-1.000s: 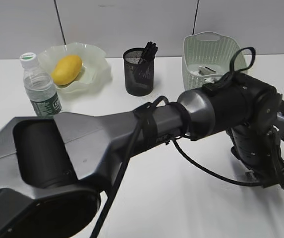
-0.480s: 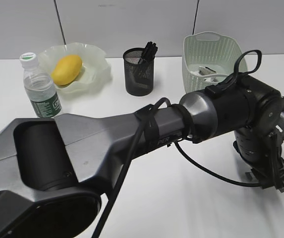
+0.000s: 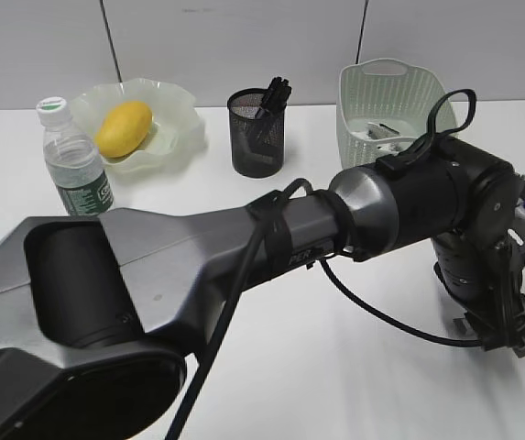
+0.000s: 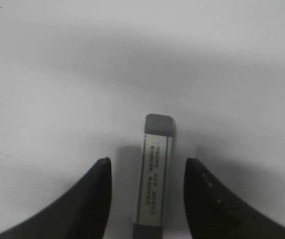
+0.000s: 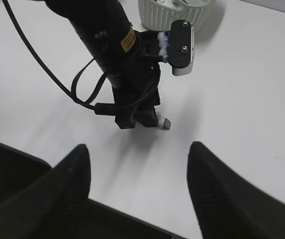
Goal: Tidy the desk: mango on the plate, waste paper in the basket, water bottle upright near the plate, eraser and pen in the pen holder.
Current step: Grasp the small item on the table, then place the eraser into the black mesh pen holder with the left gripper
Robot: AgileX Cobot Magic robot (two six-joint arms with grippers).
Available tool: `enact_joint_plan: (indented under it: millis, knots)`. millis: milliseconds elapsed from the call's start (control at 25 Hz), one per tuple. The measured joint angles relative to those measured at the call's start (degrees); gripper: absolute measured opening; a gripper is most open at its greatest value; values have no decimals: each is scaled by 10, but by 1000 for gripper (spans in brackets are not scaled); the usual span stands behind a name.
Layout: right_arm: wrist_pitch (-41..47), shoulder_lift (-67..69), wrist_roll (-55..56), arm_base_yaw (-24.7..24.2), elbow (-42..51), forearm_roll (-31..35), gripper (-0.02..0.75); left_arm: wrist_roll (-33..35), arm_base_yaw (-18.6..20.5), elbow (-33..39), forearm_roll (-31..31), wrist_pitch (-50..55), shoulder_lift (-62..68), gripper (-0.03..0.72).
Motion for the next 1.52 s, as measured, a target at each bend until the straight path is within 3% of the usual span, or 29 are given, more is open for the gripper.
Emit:
enact_joint_plan:
  millis: [480, 560, 720, 1120, 1280, 1520]
  knots:
    - [0, 0, 0, 0, 0, 0, 489, 2, 4, 0, -6, -3, 11, 345]
    - [0, 0, 0, 0, 0, 0, 489, 2, 4, 0, -6, -4, 12, 309]
    - [0, 0, 0, 0, 0, -1, 489, 2, 4, 0, -6, -4, 12, 144]
    - [0, 0, 0, 0, 0, -1, 489, 2, 11, 0, 3, 34, -32, 149]
    - [0, 0, 0, 0, 0, -1, 489, 2, 40, 0, 0, 47, -70, 149]
    - [0, 0, 0, 0, 0, -1, 484, 3, 117, 0, 5, 59, -124, 149]
